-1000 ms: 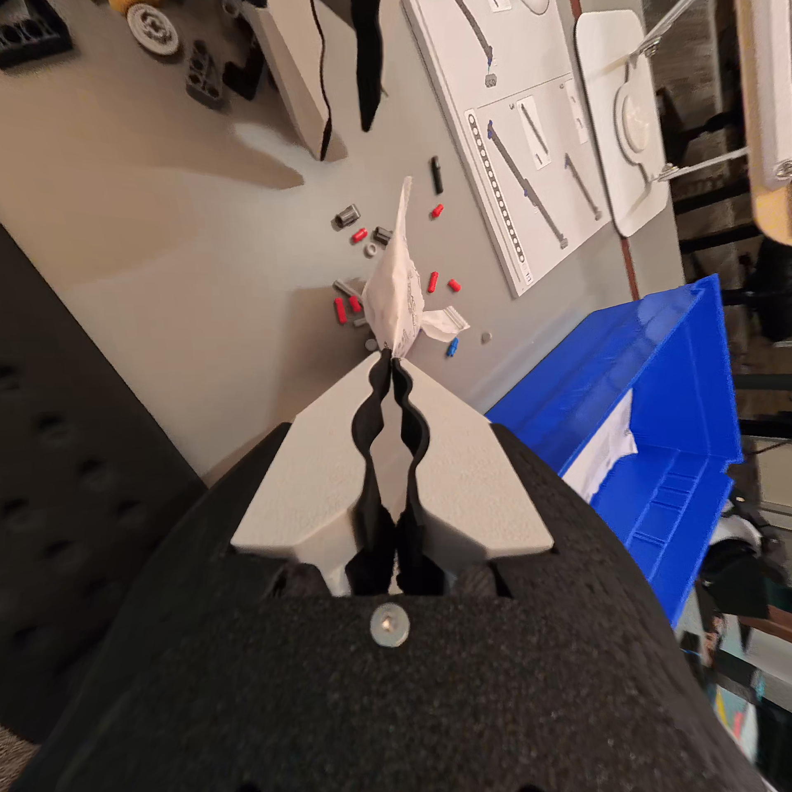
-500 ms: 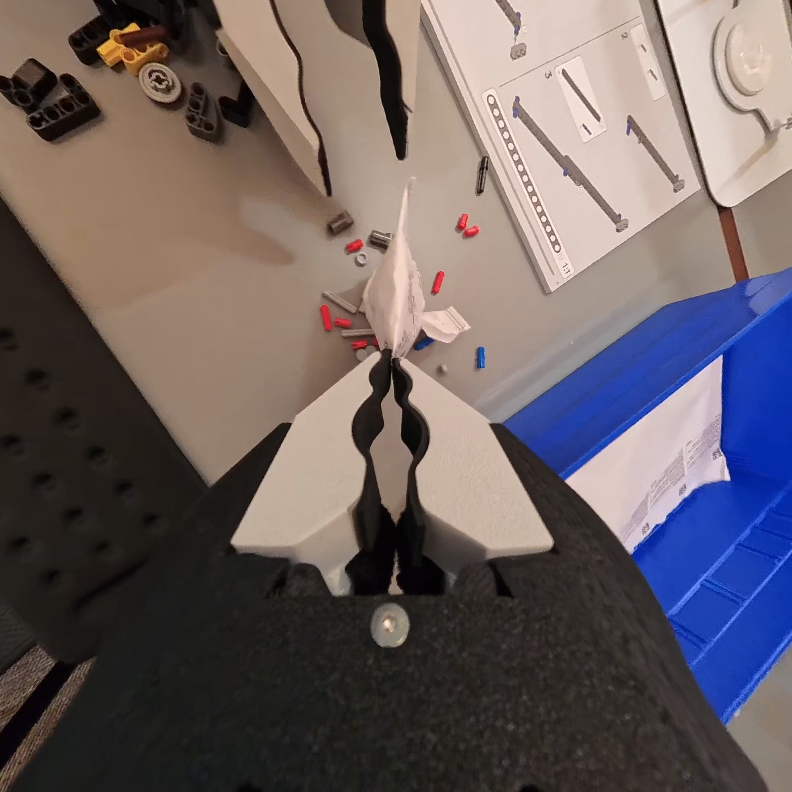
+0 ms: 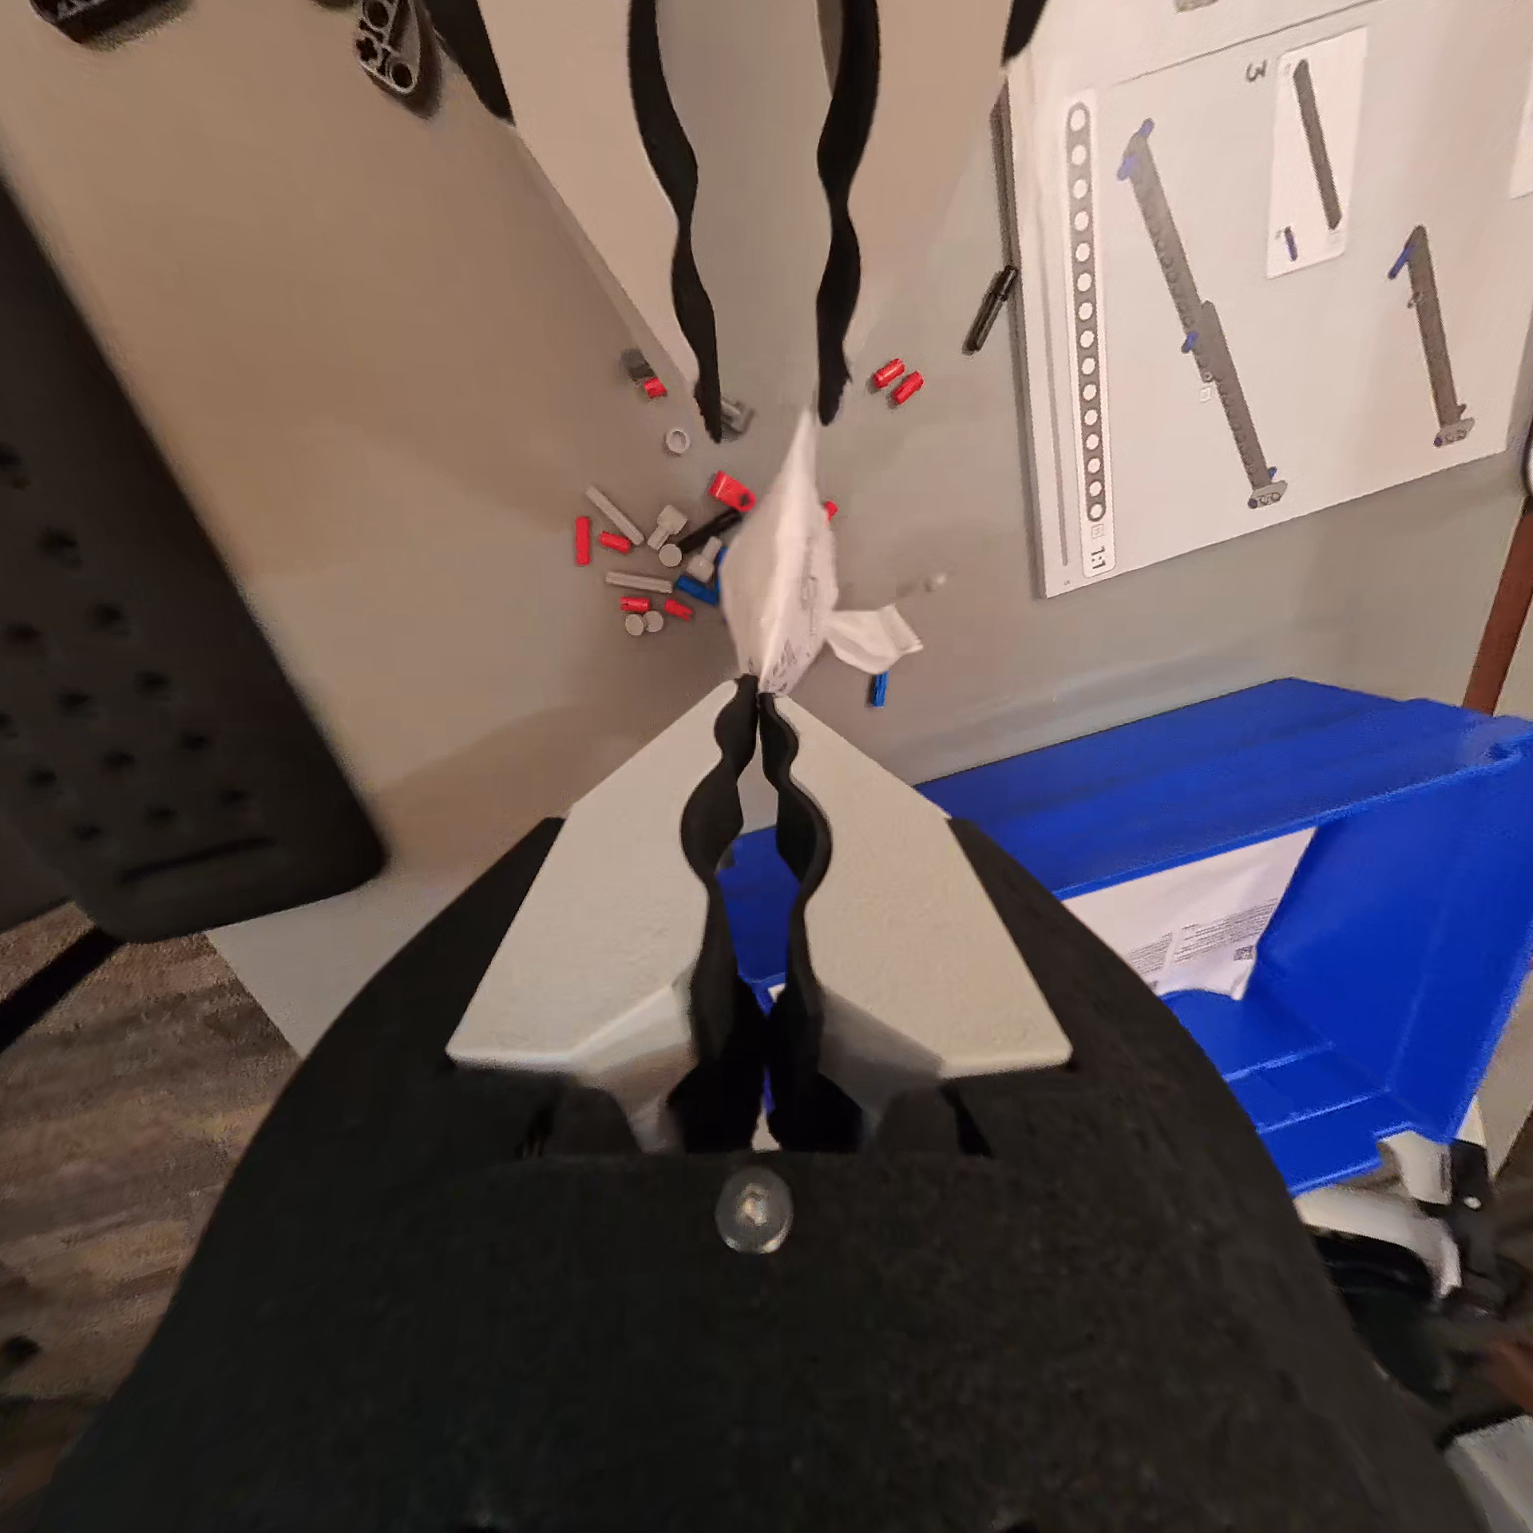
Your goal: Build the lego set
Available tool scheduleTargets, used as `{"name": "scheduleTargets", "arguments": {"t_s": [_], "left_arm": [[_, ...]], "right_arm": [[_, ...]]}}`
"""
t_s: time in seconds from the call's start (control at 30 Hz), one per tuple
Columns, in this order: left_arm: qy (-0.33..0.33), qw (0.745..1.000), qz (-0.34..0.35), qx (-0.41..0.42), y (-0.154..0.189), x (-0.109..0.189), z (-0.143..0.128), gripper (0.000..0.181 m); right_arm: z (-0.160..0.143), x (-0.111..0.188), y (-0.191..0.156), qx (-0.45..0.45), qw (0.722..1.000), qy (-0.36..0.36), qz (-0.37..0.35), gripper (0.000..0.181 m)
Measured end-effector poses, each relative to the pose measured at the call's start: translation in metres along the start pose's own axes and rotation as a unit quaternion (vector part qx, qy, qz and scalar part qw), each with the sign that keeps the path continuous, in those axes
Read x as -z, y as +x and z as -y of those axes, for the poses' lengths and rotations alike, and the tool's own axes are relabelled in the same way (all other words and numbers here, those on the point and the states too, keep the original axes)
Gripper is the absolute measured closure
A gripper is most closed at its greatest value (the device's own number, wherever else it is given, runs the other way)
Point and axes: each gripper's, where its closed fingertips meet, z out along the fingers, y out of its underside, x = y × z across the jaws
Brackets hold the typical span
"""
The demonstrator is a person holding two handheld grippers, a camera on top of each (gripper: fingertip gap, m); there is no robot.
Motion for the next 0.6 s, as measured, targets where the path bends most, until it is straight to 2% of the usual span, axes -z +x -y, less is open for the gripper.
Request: {"name": "scheduleTargets", "arguments": {"t_s": [0.13,0.2,0.3,0.4,0.43,0.5,0.6], "left_arm": [[0.026,0.999,-0.013,0.028,-0.001,0.000,0.001,0.162],[0.032,0.999,-0.022,0.031,0.002,-0.001,0.000,0.179],[0.036,0.998,-0.031,0.039,0.004,-0.001,-0.001,0.181],[0.046,0.997,-0.032,0.052,0.001,0.003,-0.003,0.181],[0.053,0.996,-0.037,0.056,0.001,0.006,-0.002,0.181],[0.077,0.993,-0.052,0.069,0.001,0.014,0.001,0.181],[0.123,0.985,-0.079,0.092,0.000,0.030,0.007,0.181]], "right_arm": [[0.004,0.000,0.004,0.032,0.999,-0.026,0.015,0.181],[0.006,-0.001,0.007,0.041,0.998,-0.034,0.022,0.181],[0.008,-0.002,0.008,0.043,0.998,-0.031,0.033,0.181],[0.016,-0.001,0.012,0.010,0.999,0.020,0.034,0.179],[0.018,0.000,0.011,-0.002,0.998,0.047,0.039,0.172],[0.015,0.003,0.014,-0.026,0.995,0.090,0.037,0.161],[0.014,0.007,0.017,-0.064,0.981,0.179,0.044,0.158]]}}
